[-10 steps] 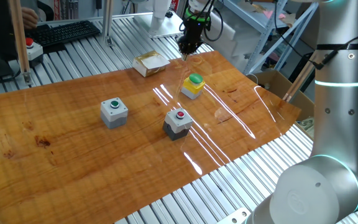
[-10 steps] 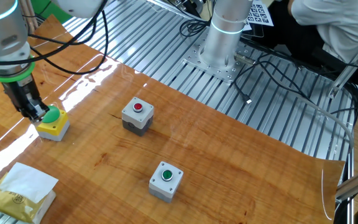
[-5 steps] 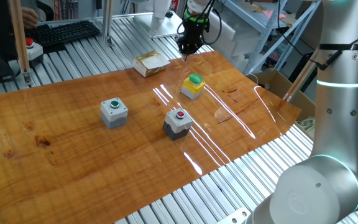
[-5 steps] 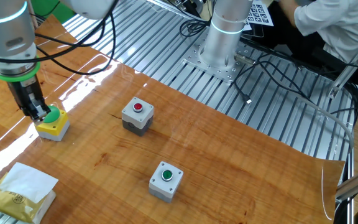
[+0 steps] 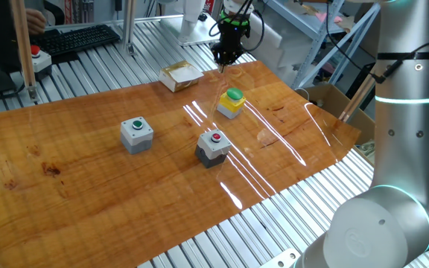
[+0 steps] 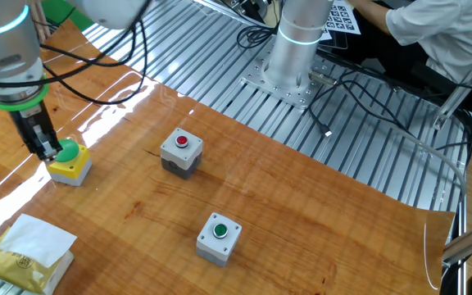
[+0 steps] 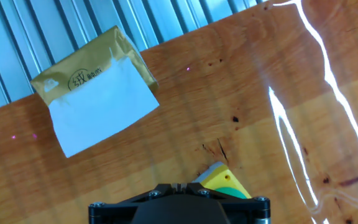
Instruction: Press three buttons from left to right in sequence
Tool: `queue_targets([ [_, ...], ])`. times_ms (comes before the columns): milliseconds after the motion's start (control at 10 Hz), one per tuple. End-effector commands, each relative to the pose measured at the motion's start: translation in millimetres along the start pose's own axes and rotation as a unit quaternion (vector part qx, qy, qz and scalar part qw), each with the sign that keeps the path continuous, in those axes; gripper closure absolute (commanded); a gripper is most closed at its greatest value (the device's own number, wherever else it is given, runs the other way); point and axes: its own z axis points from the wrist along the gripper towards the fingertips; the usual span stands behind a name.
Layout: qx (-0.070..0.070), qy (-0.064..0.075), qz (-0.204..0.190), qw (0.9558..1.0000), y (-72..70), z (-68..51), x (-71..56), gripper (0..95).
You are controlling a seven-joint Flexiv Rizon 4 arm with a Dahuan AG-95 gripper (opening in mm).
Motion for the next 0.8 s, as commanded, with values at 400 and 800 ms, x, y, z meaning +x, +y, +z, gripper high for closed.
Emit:
queue_targets([
  [400,-0.018,-0.013,-0.062,0.9978,-31.1,3.7,12.5,95.0],
  [800,-0.019,-0.016,-0.072,0.9971,-40.5,13.7,34.6,95.0],
])
